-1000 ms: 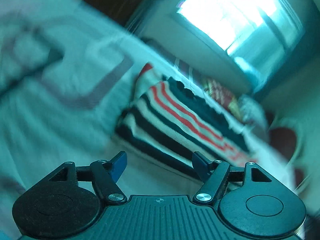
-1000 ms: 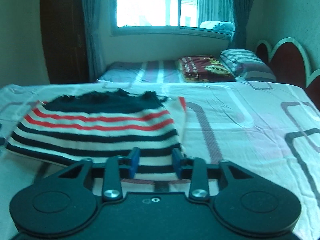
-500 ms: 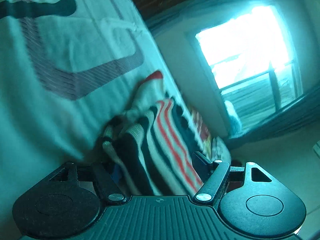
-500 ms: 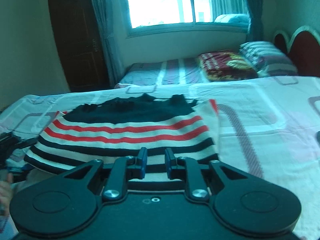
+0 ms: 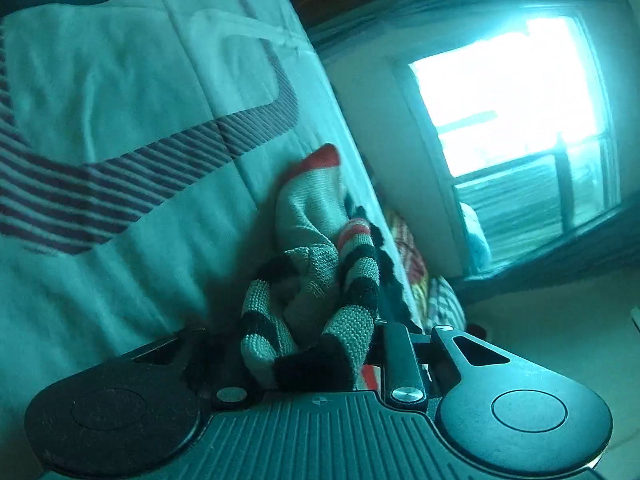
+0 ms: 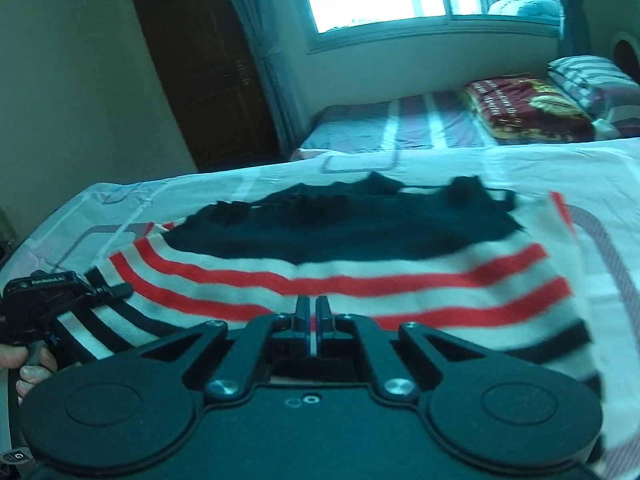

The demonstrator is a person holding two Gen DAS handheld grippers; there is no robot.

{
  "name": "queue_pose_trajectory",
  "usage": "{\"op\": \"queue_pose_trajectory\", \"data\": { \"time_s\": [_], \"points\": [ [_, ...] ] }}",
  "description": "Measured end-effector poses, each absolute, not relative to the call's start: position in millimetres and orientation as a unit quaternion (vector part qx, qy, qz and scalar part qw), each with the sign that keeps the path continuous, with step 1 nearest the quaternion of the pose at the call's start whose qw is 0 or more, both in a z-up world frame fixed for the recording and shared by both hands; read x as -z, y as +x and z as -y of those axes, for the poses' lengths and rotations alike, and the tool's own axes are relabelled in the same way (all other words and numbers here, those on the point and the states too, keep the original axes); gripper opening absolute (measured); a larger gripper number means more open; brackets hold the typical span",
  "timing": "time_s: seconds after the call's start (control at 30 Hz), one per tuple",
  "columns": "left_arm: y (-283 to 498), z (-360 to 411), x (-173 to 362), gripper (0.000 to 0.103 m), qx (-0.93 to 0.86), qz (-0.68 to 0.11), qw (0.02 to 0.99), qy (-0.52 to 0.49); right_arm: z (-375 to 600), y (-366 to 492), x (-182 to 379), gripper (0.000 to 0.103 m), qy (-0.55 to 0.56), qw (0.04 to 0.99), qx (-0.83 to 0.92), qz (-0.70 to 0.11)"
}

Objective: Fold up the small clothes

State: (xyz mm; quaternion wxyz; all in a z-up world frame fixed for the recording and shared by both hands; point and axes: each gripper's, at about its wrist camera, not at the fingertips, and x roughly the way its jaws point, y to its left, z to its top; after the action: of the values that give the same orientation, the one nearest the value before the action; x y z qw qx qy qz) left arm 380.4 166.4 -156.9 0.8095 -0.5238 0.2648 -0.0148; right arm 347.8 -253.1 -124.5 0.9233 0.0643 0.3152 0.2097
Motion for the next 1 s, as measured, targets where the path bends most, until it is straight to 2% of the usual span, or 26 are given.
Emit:
{"op": "queue_pose_trajectory", "data": {
  "time_s": [0.2, 0.23, 0.3, 0.53, 0.67, 0.77, 0.87, 0.93, 1.0],
  "points": [
    [360, -163, 144, 0.020, 0.059, -0.217, 0.823, -0.522, 243, 356, 139, 0.004, 0.064, 0.909, -0.238, -0.335],
    [360, -163, 148, 0.020, 0.047, -0.224, 0.827, -0.514, 240, 360, 148, 0.000, 0.054, 0.905, -0.231, -0.354],
    [366, -166, 165, 0.020, 0.017, -0.257, 0.822, -0.508, 243, 359, 157, 0.000, 0.059, 0.910, -0.230, -0.340],
    [373, -166, 150, 0.020, 0.053, -0.236, 0.830, -0.503, 250, 359, 159, 0.000, 0.075, 0.908, -0.230, -0.341],
    [382, -142, 98, 0.020, 0.110, -0.213, 0.866, -0.438, 252, 361, 162, 0.000, 0.091, 0.908, -0.229, -0.338],
    [398, -102, 49, 0.020, 0.153, -0.229, 0.886, -0.373, 254, 360, 164, 0.000, 0.107, 0.907, -0.228, -0.339],
    [421, -46, 14, 0.020, 0.189, -0.262, 0.899, -0.297, 282, 362, 157, 0.000, 0.198, 0.896, -0.205, -0.340],
    [428, 1, 3, 0.020, 0.203, -0.290, 0.907, -0.227, 333, 342, 146, 0.014, 0.284, 0.906, -0.141, -0.279],
    [435, 50, 10, 0.020, 0.212, -0.324, 0.907, -0.167, 382, 320, 137, 0.014, 0.322, 0.909, -0.085, -0.251]
  ]
}}
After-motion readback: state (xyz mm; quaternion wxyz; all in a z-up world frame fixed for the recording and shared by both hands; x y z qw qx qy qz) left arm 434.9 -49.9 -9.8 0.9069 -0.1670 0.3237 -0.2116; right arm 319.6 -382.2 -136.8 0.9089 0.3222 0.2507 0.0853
